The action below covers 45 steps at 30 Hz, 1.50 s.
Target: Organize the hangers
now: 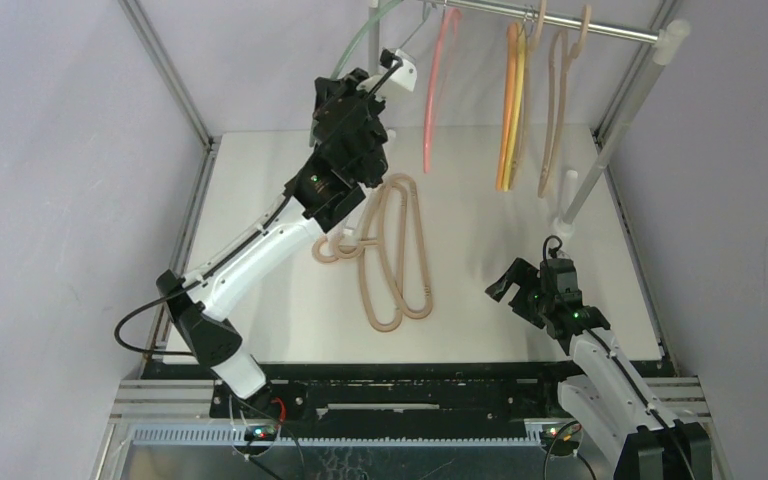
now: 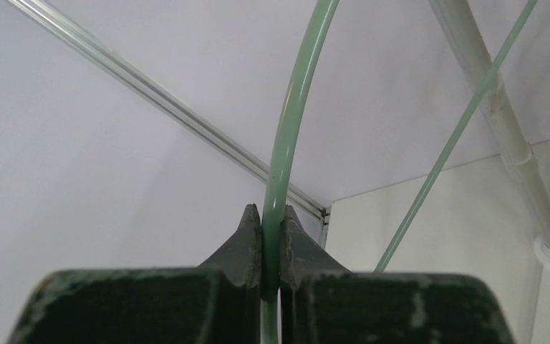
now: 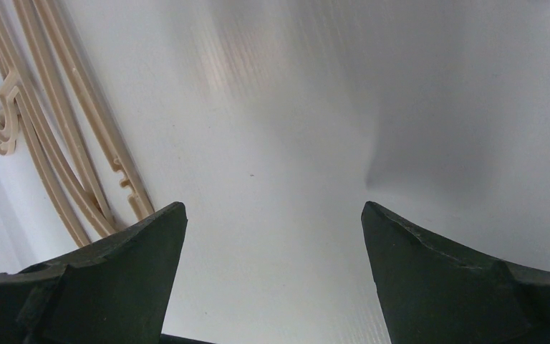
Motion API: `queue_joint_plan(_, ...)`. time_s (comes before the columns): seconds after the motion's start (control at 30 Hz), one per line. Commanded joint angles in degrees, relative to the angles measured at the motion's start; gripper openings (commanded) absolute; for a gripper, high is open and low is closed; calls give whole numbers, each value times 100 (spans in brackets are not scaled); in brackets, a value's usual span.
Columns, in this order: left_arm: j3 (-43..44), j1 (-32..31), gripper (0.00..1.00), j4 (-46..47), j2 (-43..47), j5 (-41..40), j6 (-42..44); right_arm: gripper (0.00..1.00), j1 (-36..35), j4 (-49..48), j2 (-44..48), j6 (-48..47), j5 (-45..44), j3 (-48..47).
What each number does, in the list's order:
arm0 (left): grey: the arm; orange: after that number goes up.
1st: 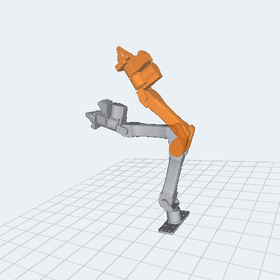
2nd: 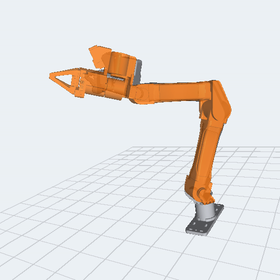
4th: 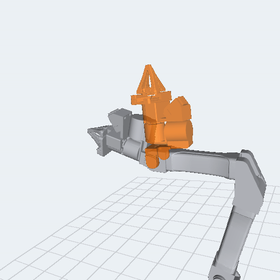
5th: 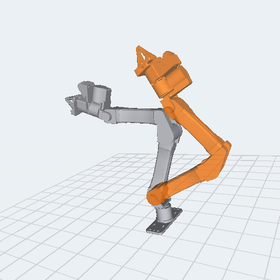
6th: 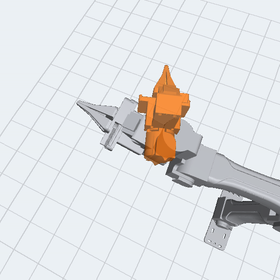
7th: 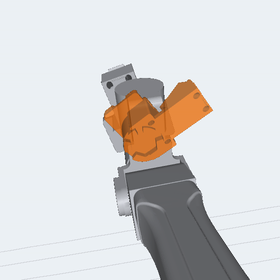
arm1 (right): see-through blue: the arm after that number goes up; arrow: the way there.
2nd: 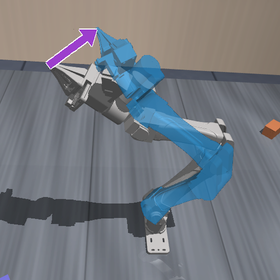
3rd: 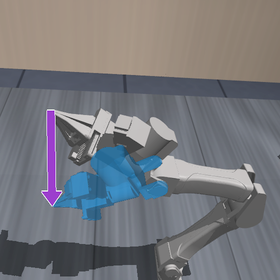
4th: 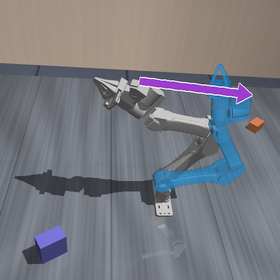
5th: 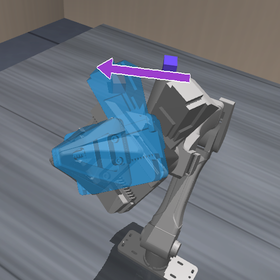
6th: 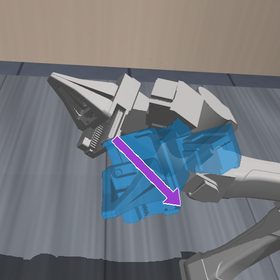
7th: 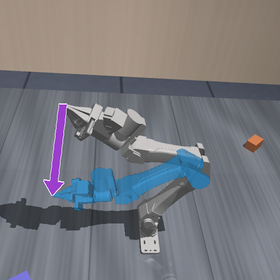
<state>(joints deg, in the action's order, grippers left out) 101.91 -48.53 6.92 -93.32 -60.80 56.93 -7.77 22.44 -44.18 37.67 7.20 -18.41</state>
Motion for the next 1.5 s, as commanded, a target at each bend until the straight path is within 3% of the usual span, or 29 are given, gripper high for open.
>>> queue_joint_plan(0.0, 978, -42, 0, -840, -357, 222, -434, 100, 55, -216, 39, -1, -6, -171)
queue_joint_plan(0.27, 1498, -51, 0, -1893, -776, 602, -1159, 100, 62, -134, 115, -65, -60, -150)
queue_joint_plan(0.87, 1089, 162, 1, -2111, -925, 998, -1839, 100, 85, -89, 235, -58, 25, -111)
queue_joint_plan(1.1, 262, 232, 77, -1548, -433, 987, -2102, 100, 85, -14, 343, -96, 16, -117)
queue_joint_plan(1.3, -564, 356, 99, -1832, 510, 1278, -2896, 100, 91, 58, 398, -104, 9, -136)
queue_joint_plan(1.47, -1612, 363, 99, -1921, 1497, 1636, -3586, 100, 80, 128, 550, -89, -38, -150)
